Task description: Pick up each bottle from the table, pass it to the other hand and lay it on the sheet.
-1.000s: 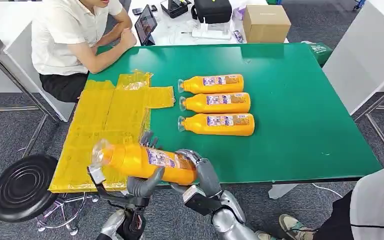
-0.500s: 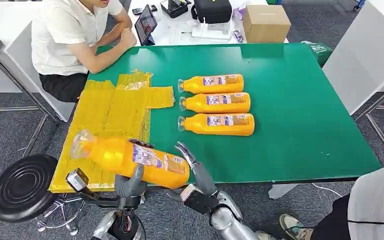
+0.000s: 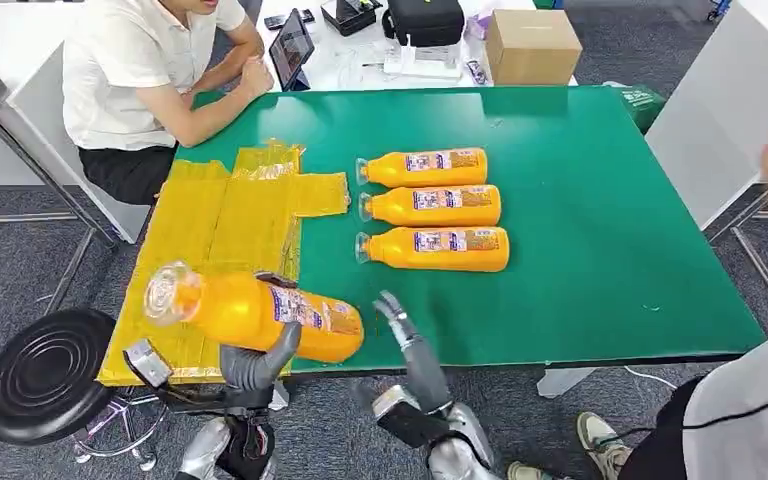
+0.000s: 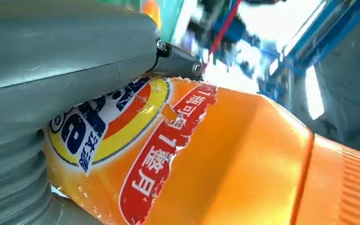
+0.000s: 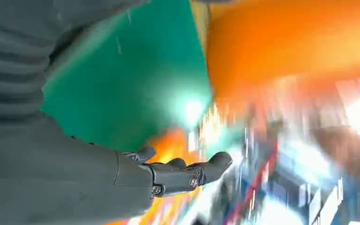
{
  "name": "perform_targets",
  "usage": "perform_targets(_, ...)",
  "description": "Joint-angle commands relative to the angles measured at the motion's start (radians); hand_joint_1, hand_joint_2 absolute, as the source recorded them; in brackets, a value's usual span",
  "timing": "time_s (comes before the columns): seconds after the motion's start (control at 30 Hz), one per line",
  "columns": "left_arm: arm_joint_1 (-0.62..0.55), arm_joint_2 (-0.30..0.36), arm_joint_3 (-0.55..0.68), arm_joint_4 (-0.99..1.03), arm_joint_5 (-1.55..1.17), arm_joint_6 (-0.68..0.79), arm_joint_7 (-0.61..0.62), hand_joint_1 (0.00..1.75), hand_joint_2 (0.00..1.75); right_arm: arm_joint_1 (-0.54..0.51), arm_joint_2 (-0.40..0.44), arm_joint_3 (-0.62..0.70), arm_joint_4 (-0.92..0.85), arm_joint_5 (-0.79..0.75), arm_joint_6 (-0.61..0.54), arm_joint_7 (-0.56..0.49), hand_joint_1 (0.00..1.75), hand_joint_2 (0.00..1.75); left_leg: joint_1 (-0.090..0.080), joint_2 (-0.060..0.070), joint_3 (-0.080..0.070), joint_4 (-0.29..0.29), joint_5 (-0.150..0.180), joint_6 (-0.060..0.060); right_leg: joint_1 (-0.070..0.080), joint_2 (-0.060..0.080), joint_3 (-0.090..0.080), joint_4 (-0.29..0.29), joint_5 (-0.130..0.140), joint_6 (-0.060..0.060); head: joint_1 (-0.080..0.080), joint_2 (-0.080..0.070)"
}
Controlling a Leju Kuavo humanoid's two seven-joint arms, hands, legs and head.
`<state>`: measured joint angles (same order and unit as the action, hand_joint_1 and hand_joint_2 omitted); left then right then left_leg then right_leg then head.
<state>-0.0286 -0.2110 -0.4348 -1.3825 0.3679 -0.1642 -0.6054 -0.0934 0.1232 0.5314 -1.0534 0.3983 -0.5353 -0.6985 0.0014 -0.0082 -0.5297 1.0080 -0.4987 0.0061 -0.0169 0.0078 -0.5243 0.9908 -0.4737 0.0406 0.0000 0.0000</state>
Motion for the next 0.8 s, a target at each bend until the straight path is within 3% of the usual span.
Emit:
perform_targets(0.03, -0.023, 0.047, 0.09, -0.001, -0.528, 0.544, -0.034, 1.75, 1.75, 0.128, 0.074, -0.331, -0.464, 0.032, -0.163, 0.0, 0.0, 0.0, 0.0, -0.001, -0.003, 0.001, 0.001, -0.001, 0.0, -0.002, -0.002, 0.001, 0.0, -0.002, 0.0, 0.0)
perform_targets(0.1, -0.049, 0.048, 0.121, 0.044, -0.593, 0.619, 0.011, 1.75, 1.75, 0.137, 0.114, -0.406, -0.528, 0.044, -0.163, 0.0, 0.0, 0.0, 0.0, -0.001, -0.004, 0.002, 0.001, -0.001, 0.001, -0.002, -0.004, 0.003, 0.0, -0.002, 0.0, 0.0)
perform_targets(0.17, -0.073, 0.055, 0.134, 0.073, -0.627, 0.645, 0.019, 1.75, 1.75, 0.141, 0.118, -0.412, -0.544, 0.018, -0.163, 0.0, 0.0, 0.0, 0.001, -0.001, -0.004, 0.002, 0.002, -0.001, 0.001, -0.002, -0.004, 0.002, 0.001, -0.003, 0.0, 0.0)
perform_targets(0.27, -0.139, 0.078, 0.143, 0.201, -0.861, 0.766, 0.126, 1.75, 1.75, 0.136, 0.103, -0.372, -0.513, -0.028, -0.163, 0.0, 0.0, 0.0, 0.0, -0.002, 0.0, -0.001, 0.002, 0.0, 0.0, -0.003, 0.001, 0.0, 0.0, -0.001, 0.0, 0.0)
perform_targets(0.47, -0.271, 0.1, 0.138, 0.464, -1.05, 0.742, 0.254, 1.75, 1.75, 0.095, 0.06, -0.266, -0.412, -0.1, -0.163, 0.0, 0.0, 0.0, 0.0, -0.001, 0.002, -0.001, 0.003, -0.001, 0.0, -0.002, 0.002, -0.001, 0.001, -0.001, 0.0, 0.0)
perform_targets(0.53, -0.359, 0.09, 0.15, 0.637, -1.095, 0.708, 0.269, 1.75, 1.75, 0.07, 0.046, -0.22, -0.371, -0.136, -0.163, 0.0, 0.0, 0.0, 0.001, -0.001, 0.002, -0.001, 0.003, -0.002, 0.001, -0.002, 0.002, -0.002, 0.002, -0.002, 0.0, 0.0)
perform_targets(0.8, -0.413, 0.079, 0.176, 0.75, -1.066, 0.655, 0.251, 1.75, 1.75, 0.054, 0.044, -0.195, -0.341, -0.169, -0.162, 0.0, 0.0, 0.0, 0.002, 0.0, 0.001, -0.001, 0.004, -0.001, 0.002, -0.002, 0.002, -0.002, 0.003, -0.002, 0.0, 0.0)
